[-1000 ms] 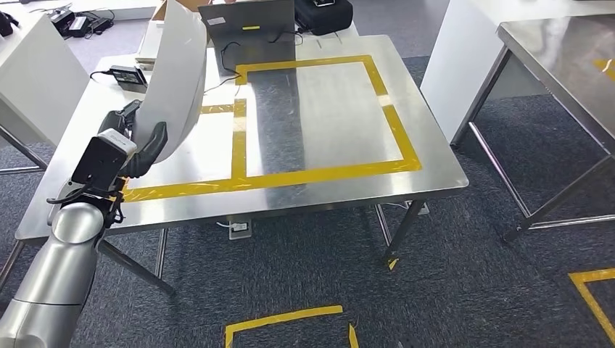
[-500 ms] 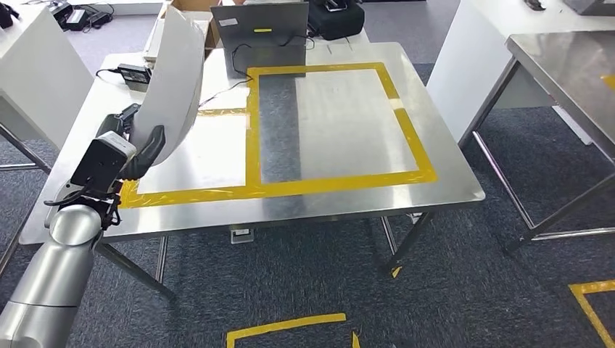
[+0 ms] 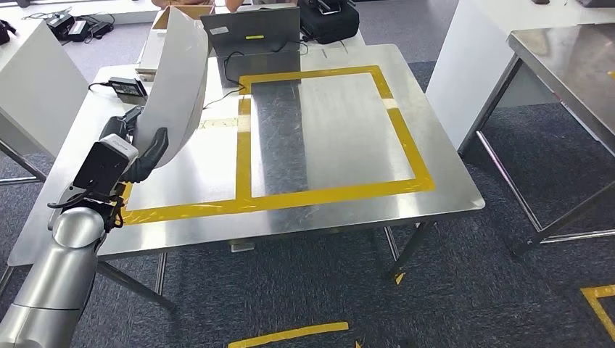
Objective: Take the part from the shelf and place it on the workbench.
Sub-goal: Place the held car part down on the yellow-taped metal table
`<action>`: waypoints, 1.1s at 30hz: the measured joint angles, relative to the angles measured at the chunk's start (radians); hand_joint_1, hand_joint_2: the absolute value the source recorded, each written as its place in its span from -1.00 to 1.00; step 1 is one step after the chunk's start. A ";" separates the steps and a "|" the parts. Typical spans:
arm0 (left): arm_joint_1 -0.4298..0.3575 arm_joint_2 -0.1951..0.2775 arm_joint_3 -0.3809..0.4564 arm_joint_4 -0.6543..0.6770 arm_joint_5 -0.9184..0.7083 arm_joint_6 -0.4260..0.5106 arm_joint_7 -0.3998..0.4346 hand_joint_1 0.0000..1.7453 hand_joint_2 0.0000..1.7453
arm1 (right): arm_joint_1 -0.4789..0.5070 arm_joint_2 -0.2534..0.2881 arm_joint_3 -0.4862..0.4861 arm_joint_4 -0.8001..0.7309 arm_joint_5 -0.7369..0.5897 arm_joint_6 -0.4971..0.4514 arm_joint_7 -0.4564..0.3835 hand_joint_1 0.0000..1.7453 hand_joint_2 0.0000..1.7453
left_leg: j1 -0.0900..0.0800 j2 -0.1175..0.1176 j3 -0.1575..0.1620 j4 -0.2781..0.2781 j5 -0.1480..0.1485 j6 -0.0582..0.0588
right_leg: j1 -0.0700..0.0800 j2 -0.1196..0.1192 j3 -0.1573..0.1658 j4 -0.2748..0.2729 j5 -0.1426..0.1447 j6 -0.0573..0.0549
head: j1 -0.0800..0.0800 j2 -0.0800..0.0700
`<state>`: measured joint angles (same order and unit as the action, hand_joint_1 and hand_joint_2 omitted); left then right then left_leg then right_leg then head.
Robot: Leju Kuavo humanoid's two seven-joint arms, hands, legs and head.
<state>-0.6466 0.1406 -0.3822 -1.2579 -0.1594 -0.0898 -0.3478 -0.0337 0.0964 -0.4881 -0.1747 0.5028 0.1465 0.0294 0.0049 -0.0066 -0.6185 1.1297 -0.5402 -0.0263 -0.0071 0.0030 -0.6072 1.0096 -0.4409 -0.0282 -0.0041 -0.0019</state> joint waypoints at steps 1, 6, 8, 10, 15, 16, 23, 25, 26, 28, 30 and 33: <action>0.001 0.001 0.000 0.001 0.000 0.000 0.000 1.00 1.00 | 0.000 0.000 0.000 0.000 0.000 0.000 0.000 -1.00 -1.00 | 0.001 0.000 -0.038 0.066 -0.025 -0.004 | -0.001 0.000 0.005 0.000 -0.005 -0.004 | -0.001 0.000; 0.014 0.003 0.000 0.007 0.000 0.002 -0.001 1.00 1.00 | 0.004 0.000 0.000 0.000 0.000 0.000 0.001 -1.00 -1.00 | 0.008 0.002 -0.078 0.061 0.058 -0.011 | -0.002 0.002 0.040 0.003 -0.035 0.003 | -0.001 0.000; 0.013 0.005 0.000 0.008 -0.001 0.002 -0.002 1.00 1.00 | 0.003 0.000 0.000 0.000 0.001 0.000 0.001 -1.00 -1.00 | 0.007 0.003 -0.024 -0.057 0.111 -0.006 | 0.000 0.003 0.051 0.008 -0.049 0.014 | -0.001 0.000; 0.014 0.007 0.000 0.010 -0.005 0.001 -0.001 1.00 1.00 | 0.002 -0.001 0.000 0.000 0.002 0.001 0.000 -1.00 -1.00 | 0.005 0.001 -0.004 -0.097 0.111 0.005 | 0.004 0.004 0.053 0.010 -0.056 0.023 | 0.001 0.000; 0.004 0.011 -0.007 0.045 -0.077 0.014 0.009 1.00 1.00 | 0.002 -0.003 0.000 0.000 0.009 0.007 0.000 -1.00 -1.00 | 0.004 -0.003 -0.004 -0.102 0.107 0.018 | 0.006 0.003 0.059 0.001 -0.056 0.004 | 0.004 0.000; 0.002 0.011 -0.010 0.056 -0.087 0.018 0.008 1.00 1.00 | 0.001 -0.003 0.000 0.000 0.009 0.008 0.000 -1.00 -1.00 | 0.003 -0.003 -0.003 -0.102 0.105 0.020 | 0.006 0.003 0.061 -0.002 -0.056 0.005 | 0.004 0.000; -0.031 0.017 -0.050 0.150 -0.302 0.160 0.013 1.00 1.00 | 0.001 -0.004 0.000 0.000 0.017 0.009 0.000 -1.00 -1.00 | 0.002 -0.002 -0.003 -0.102 0.101 0.027 | 0.004 0.003 0.064 -0.013 -0.055 0.030 | 0.004 0.000; -0.064 0.016 -0.094 0.239 -0.478 0.287 0.024 1.00 1.00 | 0.000 -0.004 0.000 0.000 0.023 0.009 -0.001 -1.00 -1.00 | 0.001 -0.002 -0.002 -0.101 0.101 0.027 | 0.003 0.002 0.065 -0.013 -0.055 0.036 | 0.004 0.000; -0.080 0.014 -0.118 0.293 -0.547 0.335 0.027 1.00 1.00 | 0.000 -0.004 0.000 0.000 0.026 0.010 -0.001 -1.00 -1.00 | 0.001 -0.001 -0.001 -0.102 0.101 0.027 | 0.003 0.002 0.066 -0.013 -0.055 0.036 | 0.003 0.000; -0.105 0.007 -0.159 0.407 -0.632 0.392 0.028 1.00 1.00 | 0.000 -0.004 0.000 0.000 0.032 0.011 -0.001 -1.00 -1.00 | 0.001 0.000 0.002 -0.103 0.101 0.027 | 0.003 0.003 0.067 -0.013 -0.054 0.036 | 0.003 0.000; -0.120 -0.002 -0.192 0.518 -0.692 0.428 0.039 1.00 1.00 | 0.001 -0.004 0.000 0.000 0.037 0.012 0.001 -1.00 -1.00 | 0.001 0.002 0.003 -0.104 0.102 0.027 | 0.003 0.004 0.067 -0.012 -0.054 0.036 | 0.003 0.000; -0.135 -0.014 -0.245 0.648 -0.775 0.477 0.064 1.00 1.00 | 0.001 -0.004 0.000 0.000 0.041 0.010 0.007 -1.00 -1.00 | 0.002 0.002 0.004 -0.104 0.102 0.026 | 0.003 0.005 0.066 -0.010 -0.054 0.036 | 0.003 0.000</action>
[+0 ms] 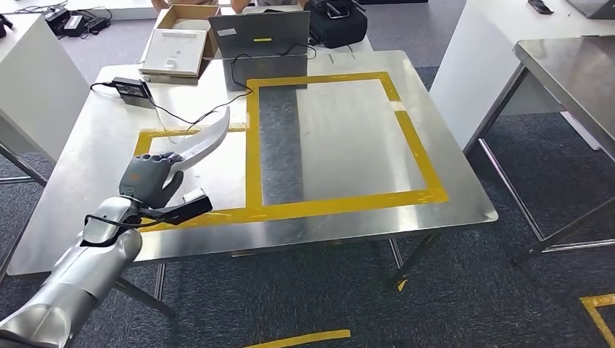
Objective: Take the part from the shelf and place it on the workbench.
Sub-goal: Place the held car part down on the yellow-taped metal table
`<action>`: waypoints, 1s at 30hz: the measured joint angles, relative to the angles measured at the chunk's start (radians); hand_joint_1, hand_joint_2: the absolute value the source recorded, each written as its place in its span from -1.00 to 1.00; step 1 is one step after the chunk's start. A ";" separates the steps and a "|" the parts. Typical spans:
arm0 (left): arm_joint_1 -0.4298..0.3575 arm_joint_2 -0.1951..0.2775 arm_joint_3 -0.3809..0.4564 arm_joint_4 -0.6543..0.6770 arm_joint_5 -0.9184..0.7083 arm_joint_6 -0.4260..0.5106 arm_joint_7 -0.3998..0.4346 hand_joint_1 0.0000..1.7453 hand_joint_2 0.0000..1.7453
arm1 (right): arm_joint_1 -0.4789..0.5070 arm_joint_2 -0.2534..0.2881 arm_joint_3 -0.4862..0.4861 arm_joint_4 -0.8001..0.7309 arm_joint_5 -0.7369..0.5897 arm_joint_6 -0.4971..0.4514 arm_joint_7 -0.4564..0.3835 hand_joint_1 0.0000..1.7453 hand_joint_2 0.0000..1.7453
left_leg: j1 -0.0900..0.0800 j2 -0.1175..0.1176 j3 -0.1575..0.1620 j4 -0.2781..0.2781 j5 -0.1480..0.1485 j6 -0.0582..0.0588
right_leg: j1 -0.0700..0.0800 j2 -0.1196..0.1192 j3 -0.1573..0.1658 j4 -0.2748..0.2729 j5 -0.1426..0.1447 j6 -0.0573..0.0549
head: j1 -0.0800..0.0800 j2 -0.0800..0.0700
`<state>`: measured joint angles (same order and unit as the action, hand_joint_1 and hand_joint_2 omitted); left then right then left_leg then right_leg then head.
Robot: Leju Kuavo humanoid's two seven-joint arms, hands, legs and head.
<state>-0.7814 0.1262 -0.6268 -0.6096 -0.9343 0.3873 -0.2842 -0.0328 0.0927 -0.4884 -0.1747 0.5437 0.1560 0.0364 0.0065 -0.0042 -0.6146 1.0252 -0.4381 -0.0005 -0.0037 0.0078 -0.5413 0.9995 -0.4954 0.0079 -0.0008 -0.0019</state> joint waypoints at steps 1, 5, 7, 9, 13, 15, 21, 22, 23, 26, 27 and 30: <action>-0.002 -0.003 -0.016 0.030 -0.019 0.011 0.003 1.00 1.00 | 0.000 0.000 0.000 0.000 0.001 -0.001 0.002 -1.00 -1.00 | 0.000 0.000 0.000 0.000 0.000 0.000 | 0.000 0.000 0.000 0.000 0.000 0.000 | 0.000 0.000; -0.005 -0.015 -0.059 0.104 -0.045 0.016 0.007 1.00 1.00 | 0.000 0.000 0.000 0.000 0.006 -0.002 0.004 -1.00 -1.00 | 0.000 0.000 0.000 -0.002 0.001 -0.001 | 0.001 0.000 -0.001 0.001 -0.001 -0.001 | 0.000 0.000; -0.007 -0.020 -0.071 0.124 -0.049 0.007 0.008 1.00 1.00 | 0.000 0.000 0.000 0.000 0.007 -0.001 0.002 -1.00 -1.00 | 0.000 -0.001 0.000 -0.002 0.001 -0.001 | 0.001 0.000 -0.001 0.001 -0.001 -0.002 | 0.000 0.000; -0.011 -0.024 -0.079 0.137 -0.051 0.002 0.008 1.00 1.00 | 0.000 0.000 0.000 0.000 0.007 -0.001 0.000 -1.00 -1.00 | 0.000 -0.001 0.000 -0.002 0.000 -0.001 | 0.001 0.000 -0.001 0.001 -0.001 -0.002 | 0.000 0.000; -0.019 -0.029 -0.089 0.158 -0.052 0.000 0.009 1.00 1.00 | 0.001 0.000 0.000 0.000 0.008 0.000 0.000 -1.00 -1.00 | 0.000 0.000 0.000 -0.002 0.001 -0.001 | 0.001 -0.001 -0.001 0.002 -0.002 -0.002 | 0.000 0.000; -0.023 -0.031 -0.095 0.165 -0.052 0.000 0.009 1.00 1.00 | 0.001 0.000 0.000 0.000 0.008 0.000 0.000 -1.00 -1.00 | 0.000 0.000 0.001 -0.002 0.001 -0.001 | 0.001 -0.001 -0.001 0.002 -0.001 -0.002 | 0.000 0.000; -0.028 -0.035 -0.098 0.179 -0.052 0.000 0.009 1.00 1.00 | 0.001 0.000 0.000 0.000 0.008 0.000 0.000 -1.00 -1.00 | 0.000 -0.001 0.001 -0.002 0.001 -0.002 | 0.001 -0.001 -0.001 0.002 -0.001 -0.002 | 0.000 0.000; -0.028 -0.035 -0.098 0.181 -0.052 0.000 0.009 1.00 1.00 | 0.001 0.000 0.000 0.000 0.008 0.000 0.000 -1.00 -1.00 | 0.000 -0.001 0.001 -0.002 0.001 -0.002 | 0.001 -0.001 -0.001 0.002 -0.001 -0.002 | 0.000 0.000; -0.028 -0.035 -0.098 0.183 -0.052 -0.001 0.009 1.00 1.00 | 0.001 0.000 0.000 0.000 0.008 0.000 0.000 -1.00 -1.00 | 0.000 -0.001 0.001 -0.002 0.001 -0.002 | 0.001 -0.001 -0.001 0.002 -0.001 -0.002 | 0.000 0.000; -0.030 -0.035 -0.098 0.186 -0.052 -0.007 0.008 1.00 1.00 | 0.001 0.000 0.000 0.000 0.008 0.001 -0.005 -1.00 -1.00 | 0.000 -0.001 0.001 -0.002 0.001 -0.002 | 0.001 -0.001 -0.001 0.002 -0.001 -0.002 | 0.000 0.000; -0.031 -0.035 -0.098 0.188 -0.052 -0.010 0.007 1.00 1.00 | 0.001 0.000 0.000 0.000 0.008 0.001 -0.008 -1.00 -1.00 | 0.000 -0.001 0.001 -0.002 0.001 -0.002 | 0.001 -0.001 -0.001 0.002 -0.001 -0.002 | 0.000 0.000; -0.038 -0.035 -0.099 0.193 -0.052 -0.015 0.006 -0.50 1.00 | 0.001 0.000 0.000 0.000 0.008 0.002 -0.010 -1.00 -1.00 | 0.000 -0.001 0.001 -0.002 0.001 -0.002 | 0.001 -0.001 -0.001 0.002 -0.001 -0.002 | 0.000 0.000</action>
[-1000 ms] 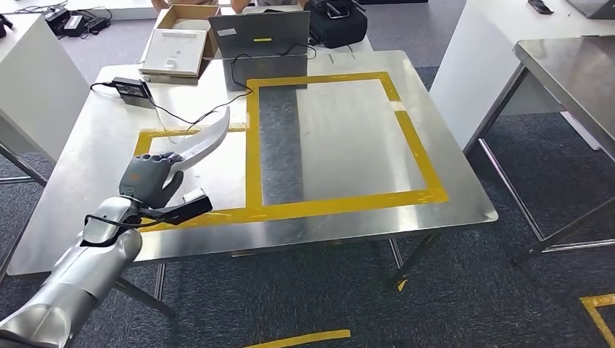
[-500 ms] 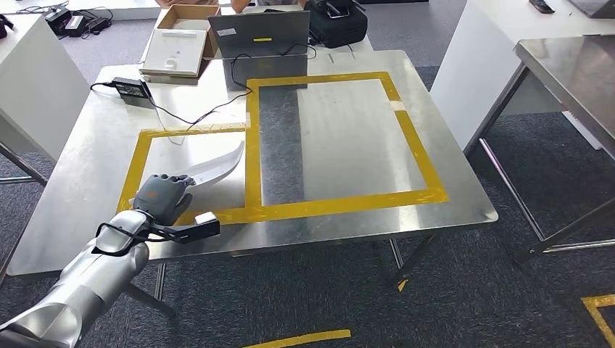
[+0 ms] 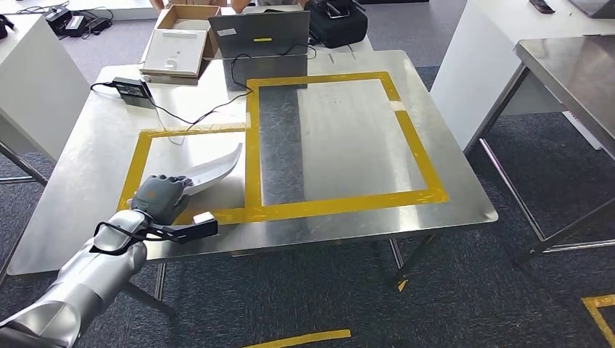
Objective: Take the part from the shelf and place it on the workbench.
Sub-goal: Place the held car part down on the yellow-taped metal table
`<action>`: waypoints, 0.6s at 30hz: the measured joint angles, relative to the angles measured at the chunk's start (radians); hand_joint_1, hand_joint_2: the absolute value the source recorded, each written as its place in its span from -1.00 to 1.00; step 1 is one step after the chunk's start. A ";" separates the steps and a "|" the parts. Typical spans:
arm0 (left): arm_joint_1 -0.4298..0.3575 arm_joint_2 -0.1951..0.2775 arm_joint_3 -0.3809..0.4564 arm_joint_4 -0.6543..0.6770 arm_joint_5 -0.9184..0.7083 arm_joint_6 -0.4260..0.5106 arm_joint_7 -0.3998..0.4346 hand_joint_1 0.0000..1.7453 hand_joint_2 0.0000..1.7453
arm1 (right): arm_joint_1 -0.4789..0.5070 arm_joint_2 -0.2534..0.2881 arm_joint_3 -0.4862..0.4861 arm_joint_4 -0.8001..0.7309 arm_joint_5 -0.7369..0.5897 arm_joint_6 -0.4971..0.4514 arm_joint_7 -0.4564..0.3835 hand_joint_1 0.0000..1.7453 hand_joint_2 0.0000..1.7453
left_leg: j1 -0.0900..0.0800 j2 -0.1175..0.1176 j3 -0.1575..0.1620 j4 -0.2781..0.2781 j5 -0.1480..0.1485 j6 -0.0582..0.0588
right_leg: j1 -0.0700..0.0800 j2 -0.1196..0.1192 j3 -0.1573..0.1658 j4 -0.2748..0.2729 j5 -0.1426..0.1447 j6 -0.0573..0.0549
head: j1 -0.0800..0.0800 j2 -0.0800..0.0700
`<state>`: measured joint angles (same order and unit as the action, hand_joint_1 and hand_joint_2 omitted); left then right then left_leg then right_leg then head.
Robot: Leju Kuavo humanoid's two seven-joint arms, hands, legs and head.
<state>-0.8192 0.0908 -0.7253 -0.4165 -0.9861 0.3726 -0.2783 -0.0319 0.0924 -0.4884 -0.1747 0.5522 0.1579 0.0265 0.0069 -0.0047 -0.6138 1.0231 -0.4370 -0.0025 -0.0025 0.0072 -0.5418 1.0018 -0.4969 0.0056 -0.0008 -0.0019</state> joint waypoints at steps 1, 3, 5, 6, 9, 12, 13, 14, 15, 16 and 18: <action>-0.003 0.000 0.000 0.002 0.000 0.000 0.001 -1.00 1.00 | 0.000 0.000 0.000 0.000 0.000 0.000 0.000 -1.00 -1.00 | 0.000 0.000 0.000 0.000 0.000 0.000 | 0.000 0.000 0.000 0.000 0.000 0.000 | 0.000 0.000; -0.006 -0.001 0.000 0.005 0.000 0.004 0.008 -1.00 0.00 | 0.000 0.000 0.000 0.000 0.000 -0.001 0.002 -1.00 -1.00 | 0.000 0.000 0.000 0.000 0.000 0.000 | 0.000 0.000 0.000 0.000 0.000 0.000 | 0.000 0.000; -0.008 -0.003 0.000 0.008 -0.001 0.005 0.020 -1.00 -1.00 | 0.000 0.000 -0.001 0.000 -0.002 -0.003 0.003 -1.00 -1.00 | 0.000 0.000 0.000 0.000 0.000 0.000 | 0.000 0.000 0.000 0.000 0.000 0.000 | 0.000 0.000; -0.009 -0.004 0.000 0.010 -0.002 0.004 0.030 -1.00 -1.00 | 0.001 0.000 -0.003 0.000 -0.003 -0.004 0.003 -1.00 -1.00 | 0.000 0.000 0.000 0.000 0.000 0.000 | 0.000 0.000 0.000 0.000 0.000 0.000 | 0.000 0.000; -0.015 -0.009 0.000 0.017 -0.006 0.000 0.073 -1.00 -1.00 | 0.001 0.000 -0.008 0.000 -0.008 -0.010 0.003 -1.00 -1.00 | 0.000 0.000 0.000 0.000 0.000 0.000 | 0.000 0.000 0.000 0.000 0.000 0.000 | 0.000 0.000; -0.023 -0.014 0.000 0.022 -0.013 0.003 0.104 -1.00 -1.00 | 0.001 0.000 -0.014 0.000 -0.011 -0.014 0.003 -1.00 -1.00 | 0.000 0.000 0.000 0.000 0.000 0.000 | 0.000 0.000 0.000 0.000 0.000 0.000 | 0.000 0.000; -0.025 -0.015 0.000 0.024 -0.014 0.004 0.107 -1.00 -1.00 | 0.001 0.000 -0.016 0.000 -0.011 -0.015 0.003 -1.00 -1.00 | 0.000 0.000 0.000 0.000 0.000 0.000 | 0.000 0.000 0.000 0.000 0.000 0.000 | 0.000 0.000; -0.026 -0.016 0.000 0.024 -0.016 0.005 0.109 -1.00 -1.00 | 0.001 0.000 -0.017 0.000 -0.011 -0.015 0.003 -1.00 -1.00 | 0.000 0.000 0.000 0.000 0.000 0.000 | 0.000 0.000 0.000 0.000 0.000 0.000 | 0.000 0.000; -0.027 -0.017 0.000 0.025 -0.017 0.005 0.110 -1.00 -1.00 | 0.001 0.000 -0.017 0.000 -0.011 -0.015 0.003 -1.00 -1.00 | 0.000 0.000 0.000 0.000 0.000 0.000 | 0.000 0.000 0.000 0.000 0.000 0.000 | 0.000 0.000; -0.027 -0.018 0.000 0.025 -0.018 0.006 0.111 -1.00 -1.00 | 0.001 0.000 -0.018 0.000 -0.011 -0.016 0.003 -1.00 -1.00 | 0.000 0.000 0.001 0.000 0.000 0.000 | 0.000 0.000 0.000 0.000 0.000 0.000 | 0.000 0.000; -0.027 -0.019 0.000 0.025 -0.020 0.013 0.115 -1.00 -1.00 | 0.001 0.000 -0.019 0.000 -0.011 -0.016 0.003 -1.00 -1.00 | 0.000 0.000 0.001 0.000 0.000 0.000 | 0.000 0.000 0.000 0.000 0.000 0.000 | 0.000 0.000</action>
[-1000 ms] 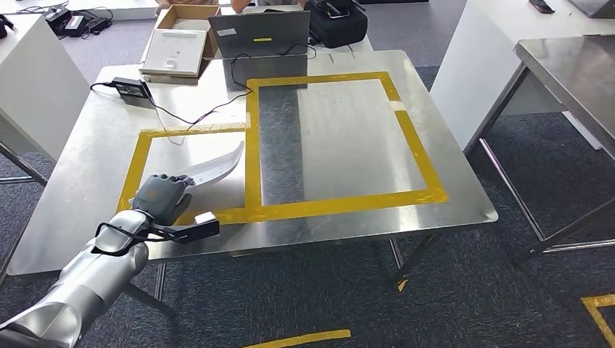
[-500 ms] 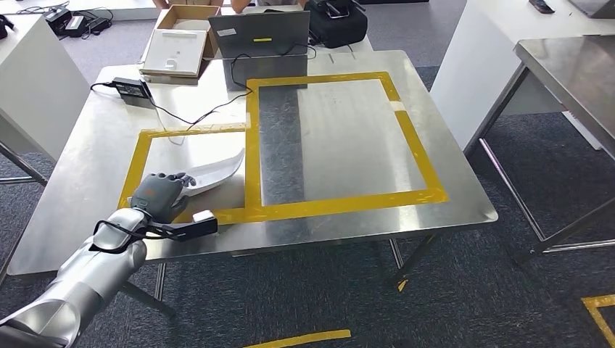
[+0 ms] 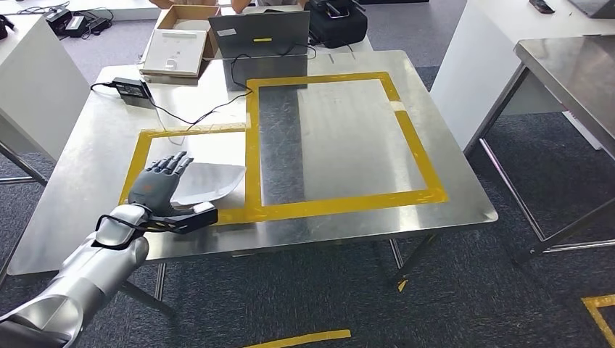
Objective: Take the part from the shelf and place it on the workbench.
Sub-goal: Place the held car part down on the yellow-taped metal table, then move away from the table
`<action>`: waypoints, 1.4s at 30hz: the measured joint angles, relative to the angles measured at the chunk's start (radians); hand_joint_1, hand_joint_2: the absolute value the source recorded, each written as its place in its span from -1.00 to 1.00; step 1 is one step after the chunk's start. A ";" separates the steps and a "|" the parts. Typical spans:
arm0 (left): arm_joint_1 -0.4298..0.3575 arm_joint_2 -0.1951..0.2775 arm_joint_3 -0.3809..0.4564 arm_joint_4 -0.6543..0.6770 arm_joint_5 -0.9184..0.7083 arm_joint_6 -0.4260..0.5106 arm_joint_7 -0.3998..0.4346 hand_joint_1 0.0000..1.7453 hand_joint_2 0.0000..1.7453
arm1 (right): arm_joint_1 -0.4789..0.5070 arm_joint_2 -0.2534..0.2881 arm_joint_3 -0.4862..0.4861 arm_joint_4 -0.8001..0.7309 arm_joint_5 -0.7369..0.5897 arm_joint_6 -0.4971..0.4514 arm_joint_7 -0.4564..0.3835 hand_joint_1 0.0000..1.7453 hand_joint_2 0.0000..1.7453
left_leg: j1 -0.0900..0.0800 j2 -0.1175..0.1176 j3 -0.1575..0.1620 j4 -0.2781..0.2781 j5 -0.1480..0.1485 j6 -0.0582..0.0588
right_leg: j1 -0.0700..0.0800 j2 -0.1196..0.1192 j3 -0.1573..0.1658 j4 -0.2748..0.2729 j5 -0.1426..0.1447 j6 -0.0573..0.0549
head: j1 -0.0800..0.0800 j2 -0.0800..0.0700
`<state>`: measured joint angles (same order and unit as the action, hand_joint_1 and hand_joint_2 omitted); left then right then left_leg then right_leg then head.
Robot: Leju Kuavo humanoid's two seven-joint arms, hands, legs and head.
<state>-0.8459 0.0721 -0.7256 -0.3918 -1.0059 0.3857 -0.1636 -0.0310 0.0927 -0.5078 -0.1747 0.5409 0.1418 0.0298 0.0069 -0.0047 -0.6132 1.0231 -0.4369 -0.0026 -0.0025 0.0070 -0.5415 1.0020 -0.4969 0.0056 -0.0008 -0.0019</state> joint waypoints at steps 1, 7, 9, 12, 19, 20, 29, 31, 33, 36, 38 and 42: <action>0.000 0.000 0.000 0.000 -0.001 0.010 0.005 -1.00 -1.00 | 0.000 0.000 -0.001 0.000 0.000 0.000 0.000 -1.00 -1.00 | 0.000 0.000 0.000 0.000 0.000 0.000 | 0.000 0.000 0.000 0.000 0.000 0.000 | 0.000 0.000; -0.018 0.000 0.004 -0.024 -0.017 0.101 0.063 -1.00 -1.00 | 0.000 0.002 -0.006 0.000 -0.001 -0.006 0.000 -1.00 -1.00 | 0.000 0.000 0.000 0.000 0.000 0.000 | 0.000 0.000 0.000 0.000 0.000 0.000 | 0.000 0.000; -0.034 0.005 0.008 -0.052 -0.031 0.115 0.079 -1.00 -1.00 | 0.001 0.003 -0.008 0.000 0.001 -0.006 0.000 -1.00 -1.00 | 0.000 -0.001 0.000 0.000 0.000 0.000 | 0.000 -0.001 0.000 0.001 0.000 0.000 | 0.000 0.000; -0.054 0.025 0.031 -0.146 -0.048 0.122 0.095 -1.00 -1.00 | 0.001 0.004 -0.011 0.000 0.003 -0.007 0.000 -1.00 -1.00 | 0.000 -0.001 0.000 0.000 0.001 0.000 | 0.000 -0.001 0.000 0.001 0.000 0.000 | 0.000 0.000; -0.037 0.079 0.133 -0.492 -0.068 0.097 0.118 -1.00 -1.00 | 0.002 0.017 -0.027 0.000 0.006 -0.017 0.002 -1.00 -1.00 | -0.007 -0.001 -0.001 0.004 -0.005 0.005 | -0.007 -0.001 0.001 -0.001 -0.001 0.006 | 0.000 0.000; -0.027 0.083 0.145 -0.537 -0.081 0.089 0.125 -1.00 -1.00 | 0.001 0.019 -0.028 0.000 0.007 -0.018 0.004 -1.00 -1.00 | -0.008 -0.001 -0.001 0.004 -0.006 0.007 | -0.008 -0.001 0.002 -0.002 -0.002 0.008 | 0.000 0.000; 0.057 0.087 0.167 -0.751 -0.166 0.069 0.139 -1.00 -1.00 | -0.002 0.028 -0.039 0.000 0.010 -0.021 0.009 -1.00 -1.00 | 0.007 0.004 0.007 -0.018 0.012 0.023 | -0.018 -0.003 -0.130 0.285 -0.128 0.034 | 0.005 0.000; 0.064 0.085 0.167 -0.763 -0.169 0.065 0.138 -1.00 -1.00 | -0.003 0.028 -0.043 0.000 0.010 -0.023 0.008 -1.00 -1.00 | 0.013 0.004 0.002 -0.009 0.010 0.015 | -0.024 -0.003 -0.094 0.206 -0.066 0.040 | 0.005 0.000; 0.066 0.084 0.168 -0.776 -0.170 0.064 0.137 -1.00 -1.00 | -0.005 0.029 -0.046 0.000 0.010 -0.024 0.007 -1.00 -1.00 | 0.017 0.002 -0.006 0.004 0.008 -0.001 | -0.026 -0.001 -0.033 0.083 -0.015 0.041 | 0.005 0.000; 0.069 0.084 0.168 -0.791 -0.171 0.061 0.136 -1.00 -1.00 | -0.006 0.032 -0.047 0.000 0.010 -0.024 0.010 -1.00 -1.00 | 0.015 -0.003 -0.015 0.011 0.016 -0.028 | -0.022 0.008 -0.023 0.045 -0.003 0.017 | 0.006 0.000; 0.071 0.084 0.168 -0.796 -0.173 0.056 0.136 -1.00 -1.00 | -0.007 0.032 -0.048 0.000 0.010 -0.024 0.011 -1.00 -1.00 | 0.017 -0.003 -0.022 0.015 0.014 -0.042 | -0.022 0.007 -0.033 0.043 0.004 -0.004 | 0.005 0.000; 0.073 0.084 0.168 -0.801 -0.178 0.040 0.135 -1.00 -1.00 | -0.007 0.032 -0.054 0.000 0.010 -0.023 0.008 -1.00 -1.00 | 0.018 0.000 -0.086 0.194 -0.124 -0.048 | -0.017 0.004 -0.064 0.040 0.031 -0.030 | 0.004 0.000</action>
<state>-0.7727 0.1558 -0.5577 -1.1928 -1.1837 0.4253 -0.0291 -0.0382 0.1250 -0.5622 -0.1747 0.5506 0.1185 0.0377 0.0245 -0.0045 -0.6993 1.2167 -0.5608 -0.0507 -0.0198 0.0111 -0.6056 1.0422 -0.4654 -0.0242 0.0030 -0.0019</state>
